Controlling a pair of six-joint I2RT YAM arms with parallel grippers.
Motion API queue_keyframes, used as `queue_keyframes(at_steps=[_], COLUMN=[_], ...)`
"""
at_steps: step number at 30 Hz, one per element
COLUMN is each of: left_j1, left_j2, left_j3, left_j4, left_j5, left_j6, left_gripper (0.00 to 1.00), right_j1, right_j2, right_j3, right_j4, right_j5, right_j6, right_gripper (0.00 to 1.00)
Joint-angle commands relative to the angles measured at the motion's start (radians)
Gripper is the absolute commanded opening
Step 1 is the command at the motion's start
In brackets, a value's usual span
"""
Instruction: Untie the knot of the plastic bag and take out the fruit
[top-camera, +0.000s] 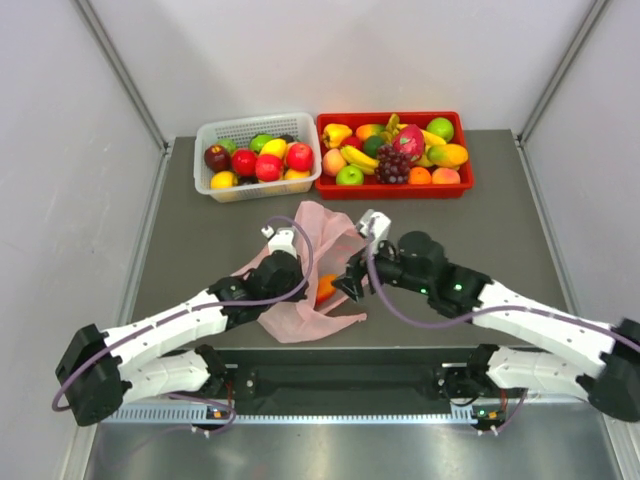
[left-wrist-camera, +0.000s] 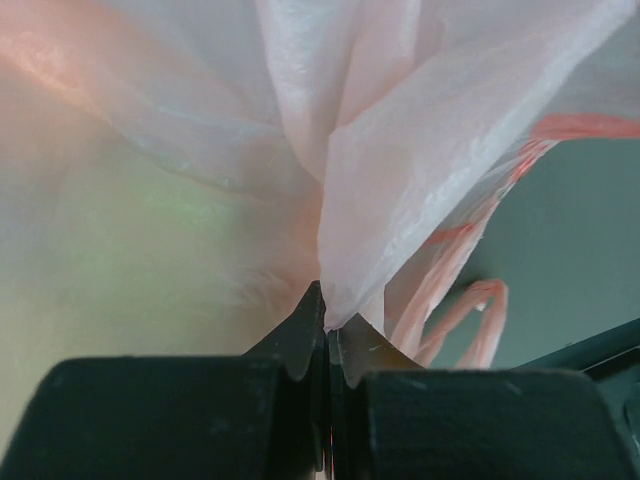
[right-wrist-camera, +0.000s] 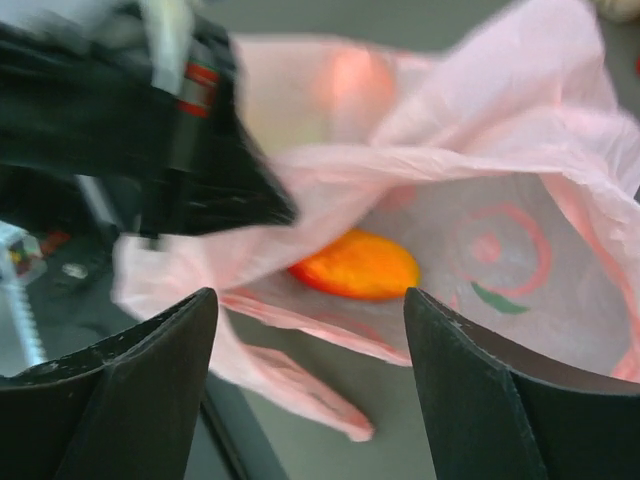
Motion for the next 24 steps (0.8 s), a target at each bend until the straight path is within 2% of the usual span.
queue_keyframes(at_steps=[1,3,6,8,10,14,18,24], left_j1=[-0.003,-0.003,-0.005,-0.003,-0.003,-0.003,-0.005,-0.003], left_j2=[-0.034,-0.054,-0.073,-0.077,-0.073,-0.061,-0.056,-0.068], left_j3=[-0.023,-0.032,-0.042,-0.049,-0.052,-0.072,-0.089,-0.101], left_j4=[0.006,-0.015,-0.034,-0.040,-0.041,-0.041,-0.040,-0.040], left_j5=[-0.005,-0.020,-0.045,-0.051,-0.054,-0.055,-0.055,-0.068], left_j6=[-0.038,-0.046,-0.050,-0.052,-0.055,-0.067,-0.076,-0.075], left_gripper=[0.00,0.00,0.00,0.00,0.00,0.00,0.00,0.00], right_j1=[0.012,0.014,0.017,0.017,0.019,0.038,0.087,0.123], right_j2=[0.154,0.246,0.337,0.389,0.424,0.500,0.544,0.610], right_j3=[0.016,0.039,0.050,0.052,0.064,0.092,0.125,0.194], right_j4=[0.055,0.084,0.111,0.150,0.152,0.154,0.143,0.099], right_j5=[0.067,0.075,0.064,0.057,0.055,0.072,0.142,0.137], right_j6=[-0.073,-0.099,-0.121,-0.130,-0.144,-0.171,-0.249,-0.340], right_gripper=[0.74,0.69,0.69,0.74,0.85,1.00,1.00,1.00])
